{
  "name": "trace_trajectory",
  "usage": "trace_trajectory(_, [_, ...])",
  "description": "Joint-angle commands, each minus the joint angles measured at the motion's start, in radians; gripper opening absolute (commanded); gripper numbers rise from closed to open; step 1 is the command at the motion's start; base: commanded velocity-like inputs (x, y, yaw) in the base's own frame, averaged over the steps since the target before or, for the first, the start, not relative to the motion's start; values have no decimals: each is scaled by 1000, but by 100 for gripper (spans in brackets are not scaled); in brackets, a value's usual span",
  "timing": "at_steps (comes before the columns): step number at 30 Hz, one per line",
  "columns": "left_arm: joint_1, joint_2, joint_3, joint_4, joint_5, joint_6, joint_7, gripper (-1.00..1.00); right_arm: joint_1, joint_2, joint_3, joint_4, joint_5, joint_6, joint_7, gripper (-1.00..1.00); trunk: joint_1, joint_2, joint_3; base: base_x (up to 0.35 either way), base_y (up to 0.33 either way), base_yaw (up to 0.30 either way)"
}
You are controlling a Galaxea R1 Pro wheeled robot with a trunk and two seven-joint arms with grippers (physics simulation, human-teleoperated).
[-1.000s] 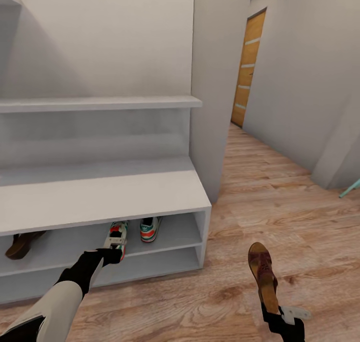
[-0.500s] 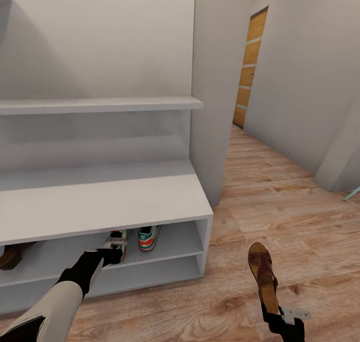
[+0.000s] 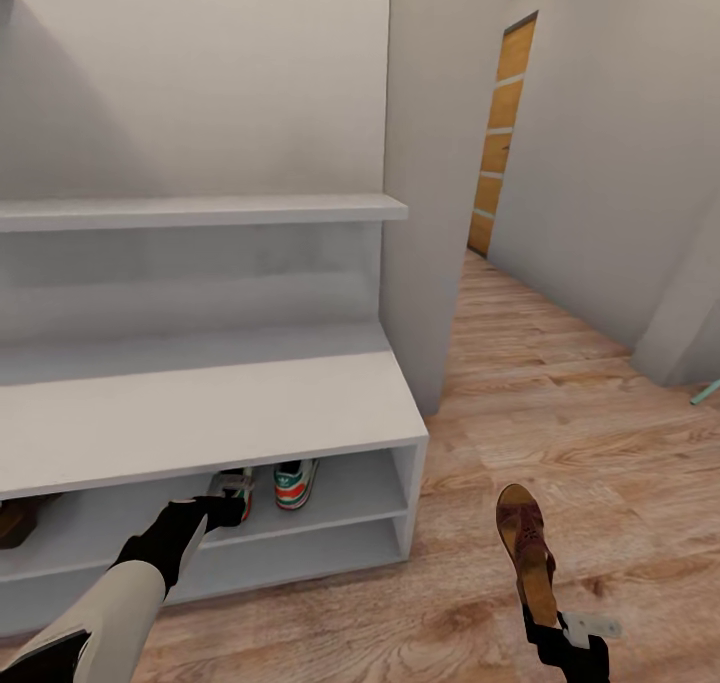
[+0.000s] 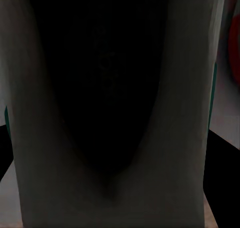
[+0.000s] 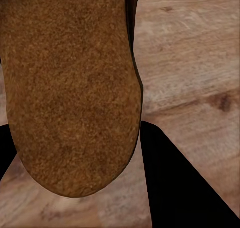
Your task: Pick up the two gym shoes and the two sandals from the corridor floor and place them onto the hallstand (shoe rack) in the corridor, making sure they are on the rack and not on the floor. Arrange them so the two gym shoes are next to each other and the two sandals are next to each other.
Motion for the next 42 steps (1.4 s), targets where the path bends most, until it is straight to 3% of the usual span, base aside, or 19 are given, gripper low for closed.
trace_trajectory(1, [0,-1,9,-2,-10,4,-10,-100,-1,0,-9,1,3,-2,7,-100,0,0,-1,93,-40,0])
trace_trajectory(22, [-1,-1,10,-2,-10,2,-15,-100,-1,0,-9,1,3,-2,7,-100,0,0,-1,39,-20,0])
trace_trajectory(23, [-1,-1,10,-2,-10,2,-16,100,-1,0,-9,1,3,-2,7,-100,0,0,-1,0,0,0])
trace_trajectory(42, [-1,0,6,-2,-10,1,-9,100,-1,0,-9,1,3,-2,7,-100,0,0,-1,-45,0,0])
